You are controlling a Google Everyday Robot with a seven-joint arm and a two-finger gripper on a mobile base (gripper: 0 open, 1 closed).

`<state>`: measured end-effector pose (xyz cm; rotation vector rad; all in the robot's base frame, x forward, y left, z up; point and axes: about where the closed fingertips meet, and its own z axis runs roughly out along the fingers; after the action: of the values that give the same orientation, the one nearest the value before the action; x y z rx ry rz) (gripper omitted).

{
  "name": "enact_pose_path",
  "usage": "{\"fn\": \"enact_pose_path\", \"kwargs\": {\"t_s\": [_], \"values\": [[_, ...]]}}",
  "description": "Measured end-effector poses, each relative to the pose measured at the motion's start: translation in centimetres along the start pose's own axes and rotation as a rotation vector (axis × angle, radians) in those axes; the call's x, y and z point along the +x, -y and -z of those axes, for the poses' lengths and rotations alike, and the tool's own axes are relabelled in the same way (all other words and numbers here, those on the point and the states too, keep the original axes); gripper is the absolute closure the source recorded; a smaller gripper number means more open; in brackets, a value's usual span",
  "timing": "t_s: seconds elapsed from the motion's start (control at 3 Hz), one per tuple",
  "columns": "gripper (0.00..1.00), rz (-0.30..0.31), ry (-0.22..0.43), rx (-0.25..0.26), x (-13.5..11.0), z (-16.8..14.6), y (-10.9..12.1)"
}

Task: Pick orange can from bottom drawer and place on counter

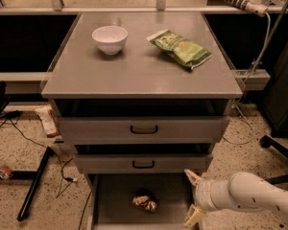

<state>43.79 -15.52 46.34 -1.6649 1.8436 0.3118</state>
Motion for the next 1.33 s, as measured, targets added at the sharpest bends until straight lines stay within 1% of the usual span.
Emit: {"fn": "enact_pose_path", "kwargs": {"t_s": [0.33, 0.67, 1.0, 1.33], "values": [[0.0, -0.016, 0.003, -0.017, 1.2, -2.8, 0.1], [0.0, -0.038, 0.01, -0.034, 3.7, -7.7, 0.8], [0.0, -0.064, 0.06, -0.037, 6.4, -12.4, 1.2], [0.0, -0.08, 0.122, -0.052, 8.6, -17.1, 1.0]]}}
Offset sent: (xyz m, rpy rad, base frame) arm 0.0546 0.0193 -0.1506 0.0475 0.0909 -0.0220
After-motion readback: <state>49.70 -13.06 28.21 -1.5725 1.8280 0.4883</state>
